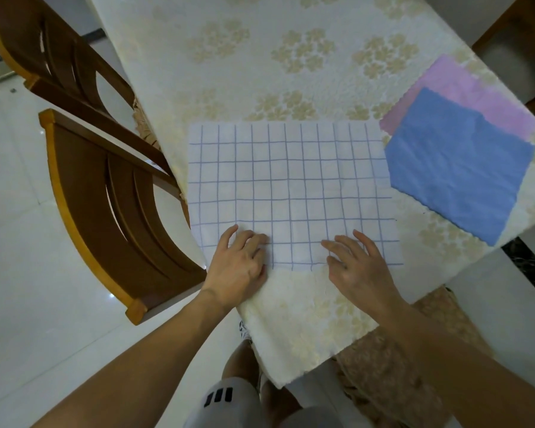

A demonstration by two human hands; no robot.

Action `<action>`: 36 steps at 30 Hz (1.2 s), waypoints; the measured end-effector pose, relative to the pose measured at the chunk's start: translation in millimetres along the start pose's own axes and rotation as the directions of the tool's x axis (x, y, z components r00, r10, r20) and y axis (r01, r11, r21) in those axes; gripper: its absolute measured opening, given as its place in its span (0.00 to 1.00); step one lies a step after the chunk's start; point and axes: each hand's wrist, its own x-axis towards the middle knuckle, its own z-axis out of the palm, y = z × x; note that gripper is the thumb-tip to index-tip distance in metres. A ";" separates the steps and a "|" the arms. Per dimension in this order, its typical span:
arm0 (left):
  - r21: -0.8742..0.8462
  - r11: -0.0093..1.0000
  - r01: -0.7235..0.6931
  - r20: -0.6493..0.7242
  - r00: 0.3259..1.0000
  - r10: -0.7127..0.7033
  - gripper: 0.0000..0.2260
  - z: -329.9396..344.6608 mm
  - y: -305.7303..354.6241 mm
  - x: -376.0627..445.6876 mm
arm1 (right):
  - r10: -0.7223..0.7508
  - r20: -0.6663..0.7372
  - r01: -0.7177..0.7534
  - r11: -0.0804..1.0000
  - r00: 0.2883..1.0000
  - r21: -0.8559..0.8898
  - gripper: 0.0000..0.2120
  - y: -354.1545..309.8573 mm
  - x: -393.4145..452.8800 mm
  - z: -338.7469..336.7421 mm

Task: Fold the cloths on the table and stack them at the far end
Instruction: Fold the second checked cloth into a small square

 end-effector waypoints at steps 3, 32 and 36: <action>-0.005 1.000 0.017 -0.027 0.999 -0.017 0.10 -1.5 -1.5 -2.5 | 0.011 -0.009 -0.012 1.000 1.000 -0.014 0.03 2.2 0.7 0.1; 0.035 0.997 0.067 0.059 0.996 -0.069 0.15 1.1 1.4 17.4 | 0.120 -0.084 -0.130 0.983 0.989 -0.127 0.06 14.9 17.9 -1.9; 0.081 0.983 0.164 0.113 0.979 -0.172 0.15 -13.5 -4.0 3.6 | 0.145 -0.062 -0.153 0.975 0.988 -0.161 0.04 16.5 14.3 -14.1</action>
